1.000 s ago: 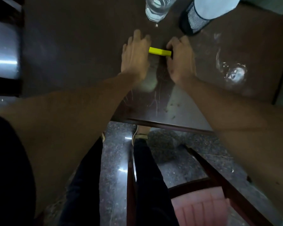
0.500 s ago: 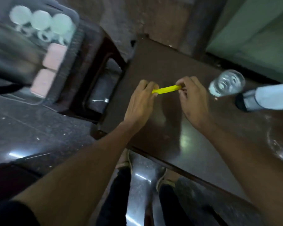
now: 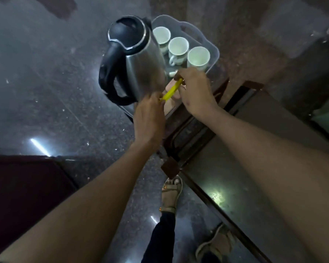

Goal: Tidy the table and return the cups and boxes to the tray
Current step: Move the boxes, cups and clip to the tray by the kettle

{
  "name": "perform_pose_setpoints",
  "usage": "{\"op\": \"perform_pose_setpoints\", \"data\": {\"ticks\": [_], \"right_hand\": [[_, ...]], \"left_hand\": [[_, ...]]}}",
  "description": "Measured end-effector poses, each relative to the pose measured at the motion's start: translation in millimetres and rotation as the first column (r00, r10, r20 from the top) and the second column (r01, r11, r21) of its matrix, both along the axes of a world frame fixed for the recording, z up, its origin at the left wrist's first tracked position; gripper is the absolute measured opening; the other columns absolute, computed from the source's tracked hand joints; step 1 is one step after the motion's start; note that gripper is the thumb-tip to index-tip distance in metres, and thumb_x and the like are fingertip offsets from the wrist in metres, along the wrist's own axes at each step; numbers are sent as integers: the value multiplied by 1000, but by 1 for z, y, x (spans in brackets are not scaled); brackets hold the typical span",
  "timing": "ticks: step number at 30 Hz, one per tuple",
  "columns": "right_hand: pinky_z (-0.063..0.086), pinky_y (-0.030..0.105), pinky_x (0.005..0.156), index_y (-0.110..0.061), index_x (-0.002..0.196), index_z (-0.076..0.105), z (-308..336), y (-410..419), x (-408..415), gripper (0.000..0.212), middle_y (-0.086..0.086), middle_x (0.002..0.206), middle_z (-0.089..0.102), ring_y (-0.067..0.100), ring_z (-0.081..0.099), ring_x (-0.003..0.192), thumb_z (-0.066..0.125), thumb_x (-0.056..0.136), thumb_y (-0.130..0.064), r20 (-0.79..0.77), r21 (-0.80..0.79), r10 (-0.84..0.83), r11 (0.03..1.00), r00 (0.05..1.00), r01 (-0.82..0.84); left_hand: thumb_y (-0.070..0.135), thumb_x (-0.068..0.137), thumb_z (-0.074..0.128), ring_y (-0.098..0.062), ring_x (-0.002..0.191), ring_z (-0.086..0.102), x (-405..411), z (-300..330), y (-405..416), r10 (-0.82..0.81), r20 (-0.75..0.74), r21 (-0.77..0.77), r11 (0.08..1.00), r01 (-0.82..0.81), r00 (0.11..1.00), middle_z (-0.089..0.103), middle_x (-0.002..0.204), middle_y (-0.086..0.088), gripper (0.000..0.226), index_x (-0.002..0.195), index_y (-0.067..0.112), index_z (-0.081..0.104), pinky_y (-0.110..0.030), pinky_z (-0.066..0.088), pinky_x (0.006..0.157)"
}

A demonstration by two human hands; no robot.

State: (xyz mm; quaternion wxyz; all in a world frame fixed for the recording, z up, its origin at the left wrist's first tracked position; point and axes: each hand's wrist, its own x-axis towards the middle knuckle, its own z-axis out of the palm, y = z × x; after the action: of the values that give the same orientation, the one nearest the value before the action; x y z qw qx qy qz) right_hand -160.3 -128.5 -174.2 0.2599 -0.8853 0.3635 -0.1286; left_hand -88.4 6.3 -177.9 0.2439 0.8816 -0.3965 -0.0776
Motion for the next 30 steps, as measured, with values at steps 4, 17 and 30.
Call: {"op": "perform_pose_setpoints", "data": {"ticks": [4, 17, 30], "right_hand": [[41, 34, 79, -8, 102, 69, -14, 10, 4, 20, 14, 107, 70, 37, 65, 103, 59, 85, -8, -6, -29, 43, 999, 999, -43], [49, 47, 98, -8, 132, 62, 0, 15, -109, 48, 11, 128, 61, 32, 57, 113, 49, 86, 0, 6, -136, -179, 975, 984, 178], [49, 45, 105, -5, 132, 63, -44, 86, -470, 51, 13, 128, 62, 34, 58, 116, 55, 85, 12, -258, -18, -597, 789, 759, 615]], "left_hand": [[16, 104, 57, -41, 105, 63, 4, -12, 1, -1, -2, 88, 996, 1, 1000, 67, 115, -17, 20, 113, 5, 71, -53, 50, 88], [23, 97, 53, -39, 116, 57, -52, 5, -29, -10, 106, -57, 998, 16, 994, 60, 127, -19, 31, 123, 13, 67, -50, 40, 100], [17, 102, 55, -34, 111, 64, -335, -22, -84, -577, -19, 40, 815, 577, 816, 67, 125, -8, 27, 127, 14, 64, -50, 42, 97]]}}
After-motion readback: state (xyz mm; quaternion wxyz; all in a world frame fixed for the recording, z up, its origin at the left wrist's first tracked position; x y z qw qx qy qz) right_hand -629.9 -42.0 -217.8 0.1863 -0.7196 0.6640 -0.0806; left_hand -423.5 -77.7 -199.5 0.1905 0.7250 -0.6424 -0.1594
